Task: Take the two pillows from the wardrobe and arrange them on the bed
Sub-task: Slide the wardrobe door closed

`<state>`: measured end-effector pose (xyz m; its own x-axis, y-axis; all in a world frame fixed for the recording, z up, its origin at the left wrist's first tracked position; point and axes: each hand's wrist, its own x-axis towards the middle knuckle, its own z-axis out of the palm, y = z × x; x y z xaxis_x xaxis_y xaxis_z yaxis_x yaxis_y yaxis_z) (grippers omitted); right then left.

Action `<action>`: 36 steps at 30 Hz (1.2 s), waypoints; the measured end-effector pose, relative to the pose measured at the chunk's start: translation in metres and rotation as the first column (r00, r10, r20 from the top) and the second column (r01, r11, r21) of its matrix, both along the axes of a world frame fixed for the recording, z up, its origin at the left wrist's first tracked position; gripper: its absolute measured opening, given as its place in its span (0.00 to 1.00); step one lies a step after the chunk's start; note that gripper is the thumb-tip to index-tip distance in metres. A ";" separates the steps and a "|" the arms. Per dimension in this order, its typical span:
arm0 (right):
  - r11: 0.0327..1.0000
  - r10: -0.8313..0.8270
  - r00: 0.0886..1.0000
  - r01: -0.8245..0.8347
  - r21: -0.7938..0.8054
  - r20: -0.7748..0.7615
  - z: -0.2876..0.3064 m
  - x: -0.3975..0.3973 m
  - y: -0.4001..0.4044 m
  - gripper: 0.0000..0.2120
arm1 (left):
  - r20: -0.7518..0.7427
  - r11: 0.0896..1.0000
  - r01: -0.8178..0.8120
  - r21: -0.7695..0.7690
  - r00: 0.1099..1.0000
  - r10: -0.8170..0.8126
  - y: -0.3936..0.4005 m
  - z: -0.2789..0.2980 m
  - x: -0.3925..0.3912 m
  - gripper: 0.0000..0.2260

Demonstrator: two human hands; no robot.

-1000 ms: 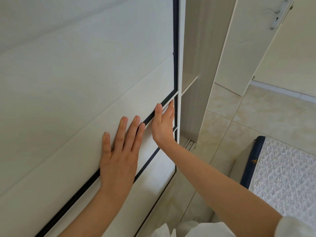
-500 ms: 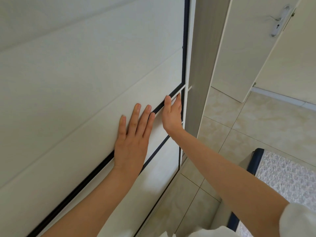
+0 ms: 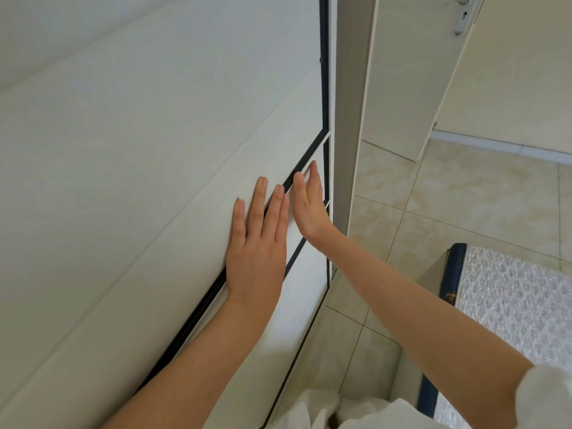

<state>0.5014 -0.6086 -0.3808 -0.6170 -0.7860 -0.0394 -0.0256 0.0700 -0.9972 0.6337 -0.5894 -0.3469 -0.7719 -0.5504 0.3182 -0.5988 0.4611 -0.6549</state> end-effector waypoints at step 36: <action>1.000 0.019 0.999 -0.018 -0.018 0.036 0.002 -0.135 -0.043 0.34 | 0.051 0.997 -0.072 0.005 0.996 0.071 -0.043 0.002 -0.129 0.33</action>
